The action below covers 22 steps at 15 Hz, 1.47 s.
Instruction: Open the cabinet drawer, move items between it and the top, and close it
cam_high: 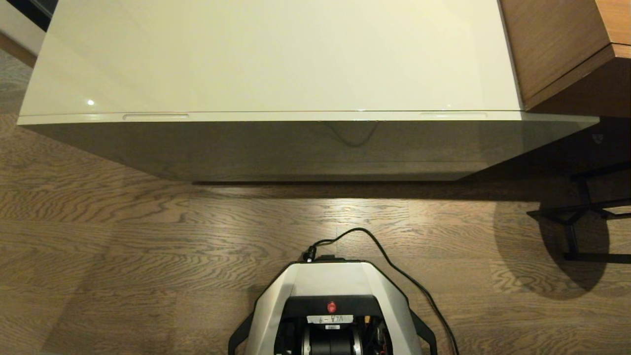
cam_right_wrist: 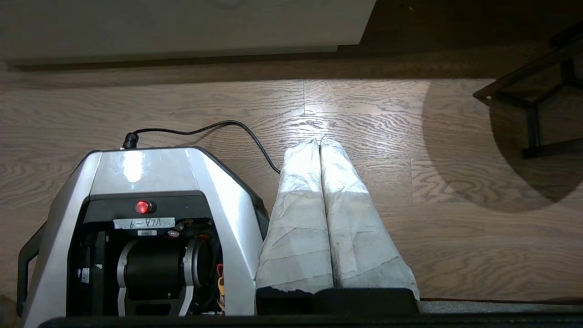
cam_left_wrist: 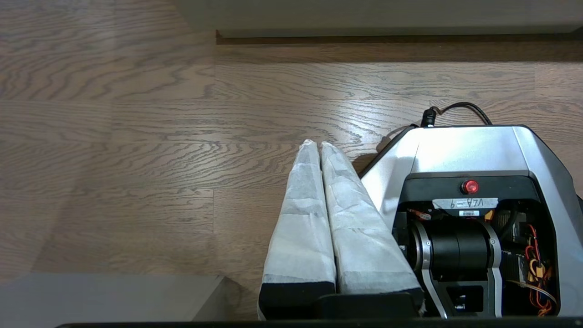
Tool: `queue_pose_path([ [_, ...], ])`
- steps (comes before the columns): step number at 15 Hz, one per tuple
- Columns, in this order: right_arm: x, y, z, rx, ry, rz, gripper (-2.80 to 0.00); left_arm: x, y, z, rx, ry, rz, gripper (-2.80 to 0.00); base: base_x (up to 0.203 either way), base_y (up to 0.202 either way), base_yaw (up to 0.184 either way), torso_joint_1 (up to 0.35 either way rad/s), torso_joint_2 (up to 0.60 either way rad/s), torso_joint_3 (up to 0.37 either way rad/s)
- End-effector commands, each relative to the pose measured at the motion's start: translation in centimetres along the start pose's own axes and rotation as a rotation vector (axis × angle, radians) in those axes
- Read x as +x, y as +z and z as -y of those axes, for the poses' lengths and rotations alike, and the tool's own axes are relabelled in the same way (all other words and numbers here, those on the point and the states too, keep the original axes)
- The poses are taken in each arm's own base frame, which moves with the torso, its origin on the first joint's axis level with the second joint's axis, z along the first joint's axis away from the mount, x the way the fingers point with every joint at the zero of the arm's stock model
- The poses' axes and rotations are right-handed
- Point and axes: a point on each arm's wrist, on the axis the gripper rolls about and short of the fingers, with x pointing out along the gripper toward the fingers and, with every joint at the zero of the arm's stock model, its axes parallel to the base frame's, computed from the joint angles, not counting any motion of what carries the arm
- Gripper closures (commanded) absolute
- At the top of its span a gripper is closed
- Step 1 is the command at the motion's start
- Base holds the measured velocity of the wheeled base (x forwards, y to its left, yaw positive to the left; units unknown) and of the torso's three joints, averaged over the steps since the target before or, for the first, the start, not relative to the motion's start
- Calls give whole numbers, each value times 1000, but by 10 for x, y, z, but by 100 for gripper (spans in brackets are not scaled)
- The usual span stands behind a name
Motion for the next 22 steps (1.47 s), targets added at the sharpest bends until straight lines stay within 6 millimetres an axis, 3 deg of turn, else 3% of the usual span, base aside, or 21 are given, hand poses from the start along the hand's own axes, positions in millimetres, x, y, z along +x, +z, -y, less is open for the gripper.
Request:
queue_pose_path([
  [1, 0, 0, 0, 0, 0, -2, 0, 0, 0, 0, 0, 1, -1, 0, 0, 0, 0, 0, 0, 0],
  [22, 0, 0, 0, 0, 0, -2, 0, 0, 0, 0, 0, 1, -1, 0, 0, 0, 0, 0, 0, 0],
])
